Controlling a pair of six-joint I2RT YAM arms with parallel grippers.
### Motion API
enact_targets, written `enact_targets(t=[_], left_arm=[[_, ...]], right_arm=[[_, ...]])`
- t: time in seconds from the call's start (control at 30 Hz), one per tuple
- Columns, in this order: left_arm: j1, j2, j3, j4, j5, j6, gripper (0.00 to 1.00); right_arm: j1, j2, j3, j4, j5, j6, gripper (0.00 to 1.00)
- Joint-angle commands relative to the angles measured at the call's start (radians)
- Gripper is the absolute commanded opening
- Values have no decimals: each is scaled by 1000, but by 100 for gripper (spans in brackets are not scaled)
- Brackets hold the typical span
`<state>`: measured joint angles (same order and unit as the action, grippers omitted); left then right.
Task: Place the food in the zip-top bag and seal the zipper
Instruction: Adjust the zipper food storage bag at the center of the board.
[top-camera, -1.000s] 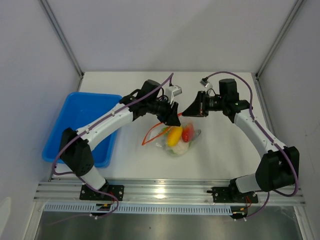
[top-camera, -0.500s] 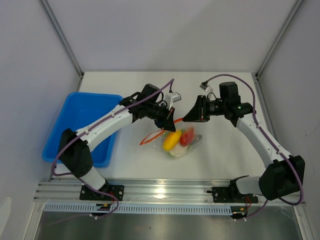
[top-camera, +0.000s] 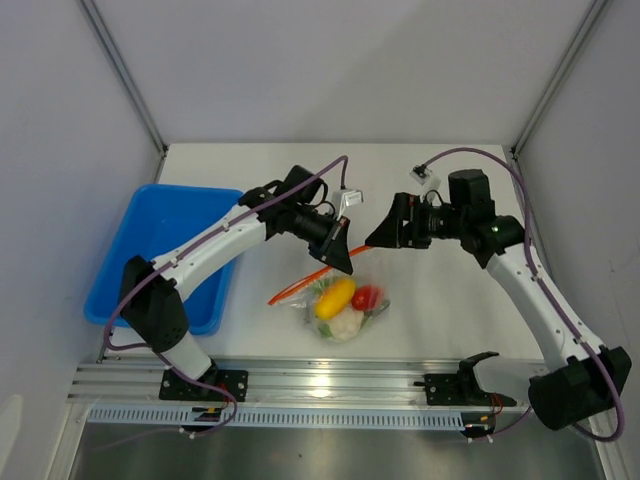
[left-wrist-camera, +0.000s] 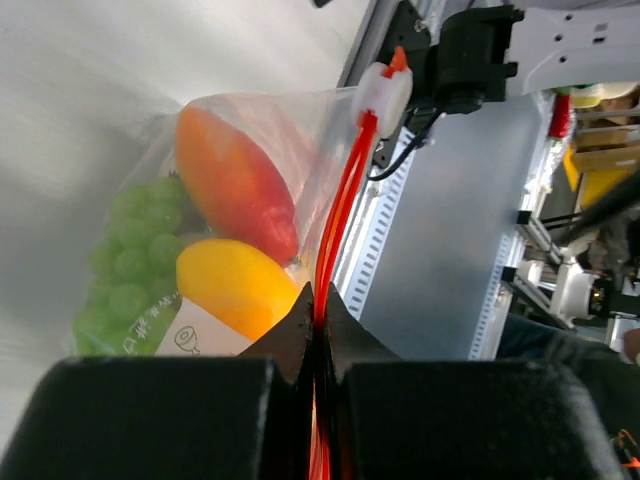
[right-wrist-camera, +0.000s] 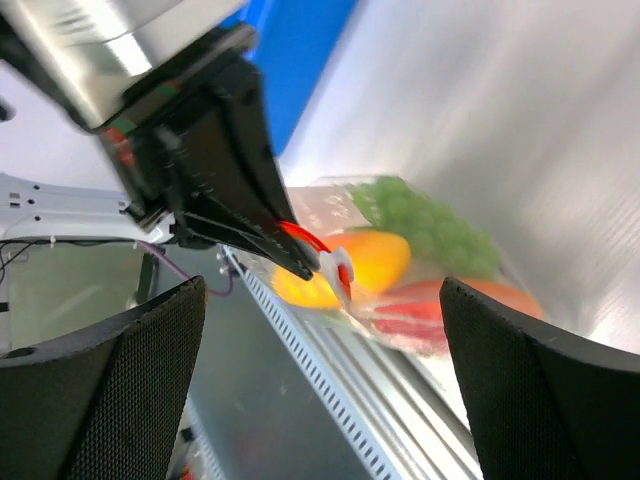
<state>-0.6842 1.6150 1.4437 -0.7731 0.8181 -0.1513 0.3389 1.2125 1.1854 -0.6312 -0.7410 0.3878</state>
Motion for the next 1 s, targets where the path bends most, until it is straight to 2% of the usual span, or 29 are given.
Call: enact_targets(t=[0.0, 0.1, 0.2, 0.33, 0.43, 0.67, 0.77, 0.83, 0.97], left_arm=[[3, 6, 9, 118, 125, -82, 0], [5, 8, -12, 182, 147, -102, 1], [5, -1, -43, 225, 150, -125, 1], [8, -17, -138, 355, 197, -184, 1], [8, -7, -172, 396, 214, -215, 0], [6, -32, -281, 552, 227, -287, 1], [5, -53, -304, 563, 220, -301, 1], [5, -82, -327, 587, 222, -327, 1], [2, -109, -339, 586, 225, -324, 1]], right_arm=[[-32, -94, -62, 118, -18, 16, 100], [-57, -152, -199, 296, -118, 77, 99], [-58, -201, -314, 430, -158, 108, 90], [-57, -209, -394, 502, -176, 103, 74], [-51, -225, -444, 569, -169, 111, 71], [-37, -306, -544, 611, -147, 117, 60], [-28, -349, -566, 599, -127, 106, 53], [-20, -363, -579, 611, -121, 123, 45], [3, -380, -598, 619, -103, 131, 41]])
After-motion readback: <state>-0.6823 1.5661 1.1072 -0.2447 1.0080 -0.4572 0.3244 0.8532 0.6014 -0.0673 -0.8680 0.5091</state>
